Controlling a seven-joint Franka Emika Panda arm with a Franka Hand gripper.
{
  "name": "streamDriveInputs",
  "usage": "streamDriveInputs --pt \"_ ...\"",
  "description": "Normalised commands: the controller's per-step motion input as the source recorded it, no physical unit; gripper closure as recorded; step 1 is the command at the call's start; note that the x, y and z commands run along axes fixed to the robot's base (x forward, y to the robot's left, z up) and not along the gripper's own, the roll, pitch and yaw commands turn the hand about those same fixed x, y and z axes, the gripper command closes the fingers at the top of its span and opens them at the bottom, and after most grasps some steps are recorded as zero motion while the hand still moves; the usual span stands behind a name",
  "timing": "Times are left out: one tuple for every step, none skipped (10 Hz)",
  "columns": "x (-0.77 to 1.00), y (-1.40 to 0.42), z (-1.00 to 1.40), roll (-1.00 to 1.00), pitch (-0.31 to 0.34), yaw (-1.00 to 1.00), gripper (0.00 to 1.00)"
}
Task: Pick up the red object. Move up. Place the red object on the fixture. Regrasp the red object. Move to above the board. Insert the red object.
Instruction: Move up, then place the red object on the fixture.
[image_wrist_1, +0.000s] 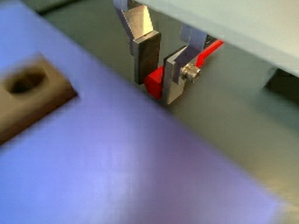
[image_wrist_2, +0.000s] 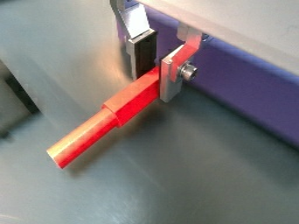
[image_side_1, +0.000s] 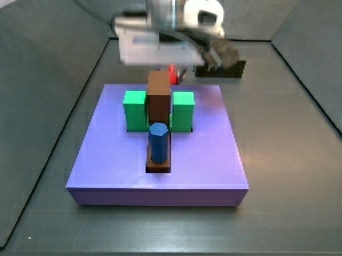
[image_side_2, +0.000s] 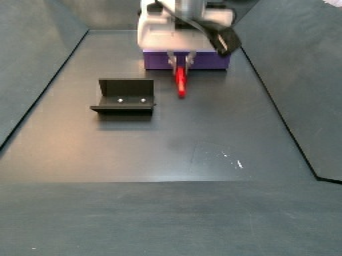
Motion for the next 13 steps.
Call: streamDriveInputs --pt "-0.03 -0.02 0.63 -0.01 0.035 0.03 1.0" --pt "0.02 -0.01 0.23 -0.03 0.011 0.02 1.0" --pt "0.01 0.0 0.0 0.0 0.011 0.0 1.0" --pt "0.15 0.01 0.0 -0.03 0.154 -0.03 1.0" --pt "0.25 0.45 0.12 -0.88 0.049 -0.12 1.0" --pt "0.29 0.4 0.11 -1.0 -0.091 0.0 1.0" --pt "0.33 0.38 0.11 -1.0 -0.089 0.0 1.0" --pt "0.37 0.34 0.1 -1.0 -0.04 0.0 1.0" --pt "0.41 0.31 0.1 -1.0 -0.009 0.0 1.0" --pt "0.41 0.31 0.1 -1.0 -0.011 0.0 1.0" --pt "0.42 0.31 0.1 -1.0 -0.049 0.0 1.0" --pt "0.39 0.33 0.1 -1.0 -0.146 0.0 1.0" --pt "0.37 0.32 0.11 -1.0 -0.166 0.0 1.0"
